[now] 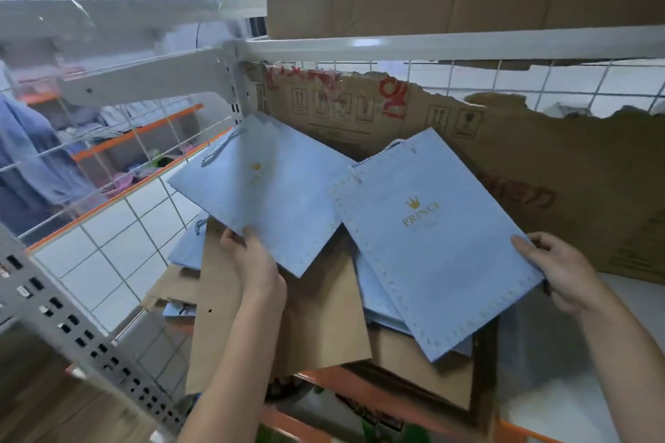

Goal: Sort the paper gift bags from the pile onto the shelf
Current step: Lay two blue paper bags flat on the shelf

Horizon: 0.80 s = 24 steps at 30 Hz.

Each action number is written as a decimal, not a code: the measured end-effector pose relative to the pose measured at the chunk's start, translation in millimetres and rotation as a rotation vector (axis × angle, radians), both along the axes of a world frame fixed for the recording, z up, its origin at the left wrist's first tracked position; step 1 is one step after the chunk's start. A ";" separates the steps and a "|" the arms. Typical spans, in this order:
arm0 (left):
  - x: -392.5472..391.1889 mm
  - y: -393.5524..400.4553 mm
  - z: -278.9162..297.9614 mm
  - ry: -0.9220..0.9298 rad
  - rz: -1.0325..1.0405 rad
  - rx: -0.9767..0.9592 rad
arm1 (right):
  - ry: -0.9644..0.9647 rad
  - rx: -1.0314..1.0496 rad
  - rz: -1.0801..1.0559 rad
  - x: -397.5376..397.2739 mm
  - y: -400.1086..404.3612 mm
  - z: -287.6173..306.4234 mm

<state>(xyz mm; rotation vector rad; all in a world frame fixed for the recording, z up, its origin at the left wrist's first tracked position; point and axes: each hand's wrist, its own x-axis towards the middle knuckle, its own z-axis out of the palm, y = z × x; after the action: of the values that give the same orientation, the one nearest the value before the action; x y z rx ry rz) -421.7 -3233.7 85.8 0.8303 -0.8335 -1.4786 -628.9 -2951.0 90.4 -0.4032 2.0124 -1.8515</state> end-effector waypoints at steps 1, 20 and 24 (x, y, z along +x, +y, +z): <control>2.1 -0.5 -2.2 -0.017 -0.014 -0.008 | -0.023 -0.032 -0.022 3.9 4.4 -3.8; 32.3 56.2 -6.1 -0.065 -0.176 -0.092 | -0.110 -0.348 -0.282 50.3 83.8 -50.7; 34.6 83.1 -20.7 -0.163 -0.321 -0.141 | -0.146 -0.369 -0.399 55.2 126.5 -61.3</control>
<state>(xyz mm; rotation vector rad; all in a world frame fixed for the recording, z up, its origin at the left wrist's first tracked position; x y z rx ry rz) -387.1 -3150.6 65.0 0.7418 -1.2244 -1.6215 -573.7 -2824.5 29.1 0.0497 1.7447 -2.4270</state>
